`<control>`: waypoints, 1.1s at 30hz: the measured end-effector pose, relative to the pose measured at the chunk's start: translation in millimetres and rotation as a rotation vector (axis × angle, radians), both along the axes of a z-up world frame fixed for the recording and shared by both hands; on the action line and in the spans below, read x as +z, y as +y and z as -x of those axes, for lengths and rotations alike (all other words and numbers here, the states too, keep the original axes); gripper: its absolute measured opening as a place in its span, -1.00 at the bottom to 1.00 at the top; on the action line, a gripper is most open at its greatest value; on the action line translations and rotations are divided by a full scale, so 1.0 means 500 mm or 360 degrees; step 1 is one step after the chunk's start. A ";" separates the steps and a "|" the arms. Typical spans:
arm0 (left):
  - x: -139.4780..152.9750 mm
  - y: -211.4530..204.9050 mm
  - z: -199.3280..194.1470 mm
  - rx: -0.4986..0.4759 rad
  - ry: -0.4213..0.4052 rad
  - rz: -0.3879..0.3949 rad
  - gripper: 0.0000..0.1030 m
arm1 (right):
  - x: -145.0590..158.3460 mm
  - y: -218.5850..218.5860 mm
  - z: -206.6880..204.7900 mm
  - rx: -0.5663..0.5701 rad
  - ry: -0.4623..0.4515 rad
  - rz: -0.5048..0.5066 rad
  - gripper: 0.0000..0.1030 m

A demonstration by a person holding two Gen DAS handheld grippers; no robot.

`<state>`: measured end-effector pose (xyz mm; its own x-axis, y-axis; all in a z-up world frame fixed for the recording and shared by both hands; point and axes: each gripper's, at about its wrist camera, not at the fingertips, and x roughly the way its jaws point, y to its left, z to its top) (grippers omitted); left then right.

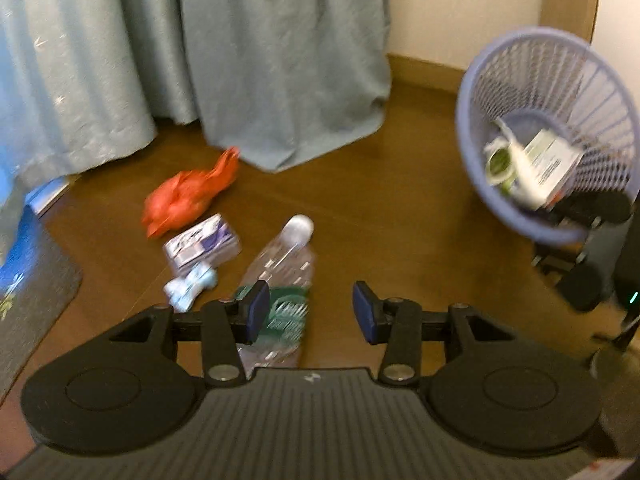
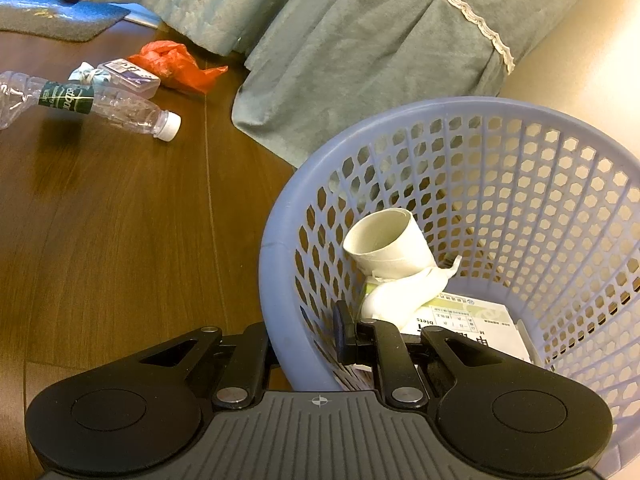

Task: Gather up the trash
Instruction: 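Lower the left tool onto the clear water bottle and grasp it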

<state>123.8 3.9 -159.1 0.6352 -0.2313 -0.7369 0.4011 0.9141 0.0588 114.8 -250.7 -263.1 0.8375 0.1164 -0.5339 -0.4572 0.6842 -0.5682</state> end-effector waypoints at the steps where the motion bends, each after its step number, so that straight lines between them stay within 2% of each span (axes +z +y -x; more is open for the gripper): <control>1: -0.006 0.006 0.004 0.0003 0.0007 -0.0008 -0.21 | 0.000 0.000 0.000 -0.0002 0.0001 0.0002 -0.80; 4: -0.021 0.017 0.001 0.0015 0.0022 -0.0022 -0.15 | 0.001 0.000 0.001 -0.0007 0.0002 0.0006 -0.80; 6: -0.028 0.021 0.000 0.0012 0.0017 -0.0041 0.02 | 0.001 0.000 0.003 -0.0004 0.0003 0.0013 -0.80; 10: -0.055 0.013 0.003 -0.0063 0.0002 -0.0146 0.12 | -0.002 0.001 0.007 0.0002 0.0003 0.0033 -0.80; 12: -0.072 0.001 0.000 -0.0112 -0.0007 -0.0204 0.23 | -0.003 0.002 0.009 0.0002 0.0003 0.0038 -0.80; 22: -0.178 -0.060 -0.052 -0.0248 0.0041 -0.0601 0.23 | 0.000 -0.002 0.012 0.0012 0.0005 0.0049 -0.80; 24: -0.195 -0.063 -0.057 -0.0256 0.0061 -0.0677 0.14 | -0.001 -0.002 0.012 0.0011 0.0004 0.0046 -0.80; 26: -0.204 -0.057 -0.063 -0.0237 0.0079 -0.0711 0.00 | 0.000 -0.002 0.013 0.0012 0.0004 0.0043 -0.80; 27: -0.205 -0.054 -0.064 -0.0233 0.0077 -0.0724 -0.13 | 0.000 -0.002 0.013 0.0013 0.0004 0.0042 -0.80; 28: -0.204 -0.050 -0.066 -0.0224 0.0073 -0.0737 -0.15 | -0.001 -0.002 0.013 0.0013 0.0004 0.0042 -0.80; 29: -0.201 -0.046 -0.067 -0.0220 0.0079 -0.0730 -0.22 | -0.001 -0.002 0.013 0.0012 0.0005 0.0041 -0.80; 30: -0.195 -0.041 -0.067 -0.0221 0.0071 -0.0719 -0.45 | -0.001 -0.002 0.013 0.0012 0.0004 0.0041 -0.80; 32: -0.180 -0.032 -0.067 -0.0218 0.0069 -0.0694 -0.53 | -0.001 -0.003 0.013 0.0011 0.0004 0.0038 -0.80; 33: -0.172 -0.025 -0.070 -0.0204 0.0095 -0.0645 -0.55 | 0.000 -0.002 0.013 0.0011 0.0005 0.0036 -0.80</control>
